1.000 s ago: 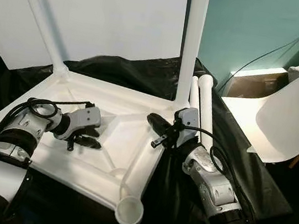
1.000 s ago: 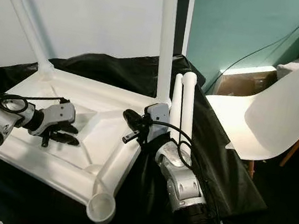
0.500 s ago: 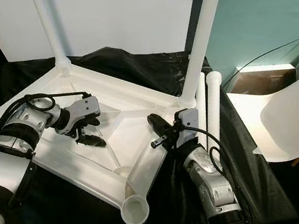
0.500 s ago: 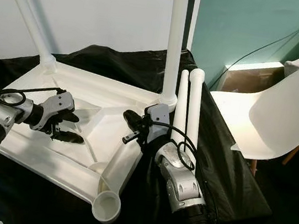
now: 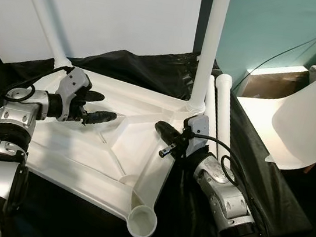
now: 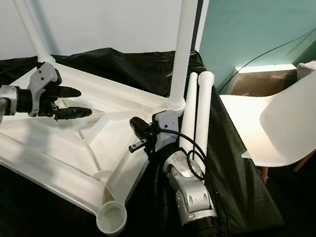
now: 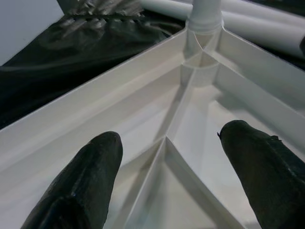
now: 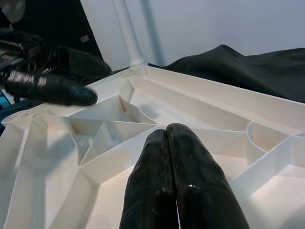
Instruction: Building children table
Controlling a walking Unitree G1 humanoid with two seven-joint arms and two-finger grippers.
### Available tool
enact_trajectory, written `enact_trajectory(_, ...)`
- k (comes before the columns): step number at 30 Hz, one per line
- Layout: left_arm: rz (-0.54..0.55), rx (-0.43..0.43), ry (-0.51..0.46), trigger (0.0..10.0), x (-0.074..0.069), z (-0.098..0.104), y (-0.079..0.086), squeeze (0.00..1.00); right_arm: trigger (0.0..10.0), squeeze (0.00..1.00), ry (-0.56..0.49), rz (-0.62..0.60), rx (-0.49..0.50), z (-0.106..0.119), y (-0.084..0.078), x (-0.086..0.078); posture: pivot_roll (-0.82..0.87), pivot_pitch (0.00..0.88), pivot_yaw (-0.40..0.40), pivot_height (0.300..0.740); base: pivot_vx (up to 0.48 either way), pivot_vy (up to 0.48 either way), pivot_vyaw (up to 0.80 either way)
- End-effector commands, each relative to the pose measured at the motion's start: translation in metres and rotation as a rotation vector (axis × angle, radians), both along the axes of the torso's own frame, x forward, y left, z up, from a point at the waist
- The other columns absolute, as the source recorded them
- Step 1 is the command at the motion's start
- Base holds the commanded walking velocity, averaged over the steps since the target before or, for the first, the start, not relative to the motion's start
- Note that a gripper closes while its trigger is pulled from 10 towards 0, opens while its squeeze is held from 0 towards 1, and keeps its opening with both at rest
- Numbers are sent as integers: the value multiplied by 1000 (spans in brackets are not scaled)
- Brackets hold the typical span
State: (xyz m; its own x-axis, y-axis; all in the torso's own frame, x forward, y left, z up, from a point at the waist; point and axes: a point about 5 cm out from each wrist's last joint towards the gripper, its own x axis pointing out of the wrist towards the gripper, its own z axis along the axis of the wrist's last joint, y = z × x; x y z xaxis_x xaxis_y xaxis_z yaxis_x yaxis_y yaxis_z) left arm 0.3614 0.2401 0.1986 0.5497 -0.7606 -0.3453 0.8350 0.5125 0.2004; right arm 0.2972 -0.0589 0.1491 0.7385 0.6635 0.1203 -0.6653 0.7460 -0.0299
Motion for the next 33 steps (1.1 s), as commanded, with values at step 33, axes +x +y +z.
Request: enact_trajectory(33,-187,-169,268,10000,-52,-32,-12,306,10000,0,9,2,-6,-2,2,-1,-45,0,75,740,0,0,0)
